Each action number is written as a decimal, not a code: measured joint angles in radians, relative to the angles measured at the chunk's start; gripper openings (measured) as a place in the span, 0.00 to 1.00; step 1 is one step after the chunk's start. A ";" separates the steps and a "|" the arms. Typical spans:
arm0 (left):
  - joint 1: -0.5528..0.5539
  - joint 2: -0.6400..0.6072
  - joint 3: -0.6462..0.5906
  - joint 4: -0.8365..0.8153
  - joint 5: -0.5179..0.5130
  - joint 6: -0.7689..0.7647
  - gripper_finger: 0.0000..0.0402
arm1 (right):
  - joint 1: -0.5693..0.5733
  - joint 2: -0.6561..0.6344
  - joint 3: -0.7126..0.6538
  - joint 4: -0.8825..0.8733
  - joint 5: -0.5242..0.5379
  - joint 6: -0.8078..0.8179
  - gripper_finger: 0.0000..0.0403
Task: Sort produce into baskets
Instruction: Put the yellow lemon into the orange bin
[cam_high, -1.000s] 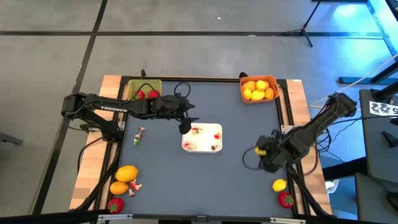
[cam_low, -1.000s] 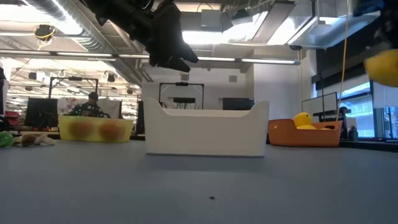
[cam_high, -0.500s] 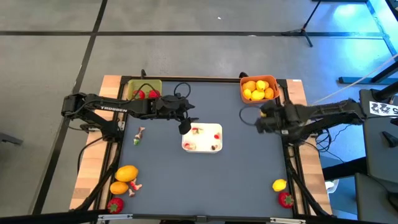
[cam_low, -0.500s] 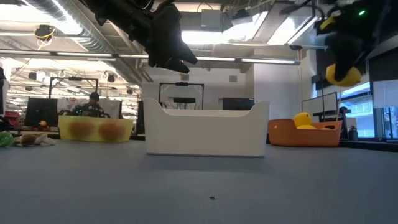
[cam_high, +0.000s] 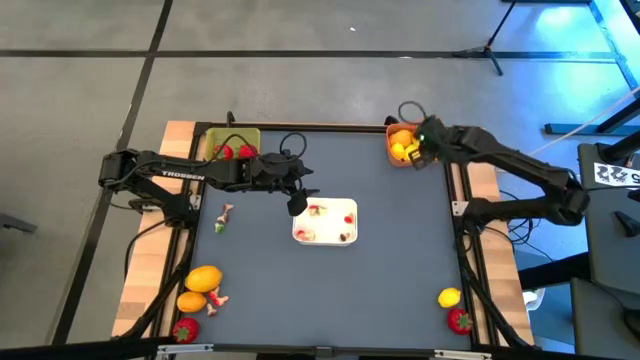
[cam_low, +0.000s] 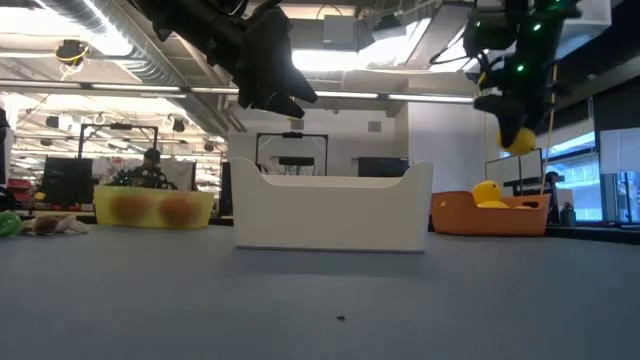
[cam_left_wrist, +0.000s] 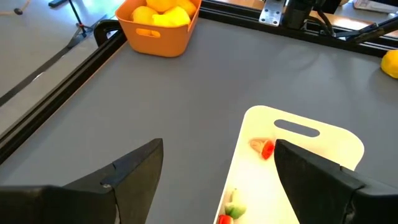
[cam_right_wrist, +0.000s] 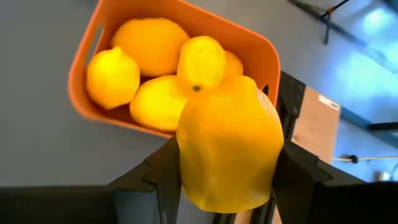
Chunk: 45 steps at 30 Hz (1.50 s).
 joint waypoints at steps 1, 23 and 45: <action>0.000 0.000 0.000 0.000 0.000 0.000 0.75 | -0.034 0.009 0.000 0.020 -0.019 -0.025 0.46; 0.000 0.000 0.000 0.000 0.000 -0.007 0.75 | -0.263 0.342 -0.002 0.268 0.124 -0.110 0.51; 0.000 0.000 0.000 0.000 0.000 -0.007 0.75 | 0.018 0.187 0.096 -0.038 -0.035 -0.067 0.84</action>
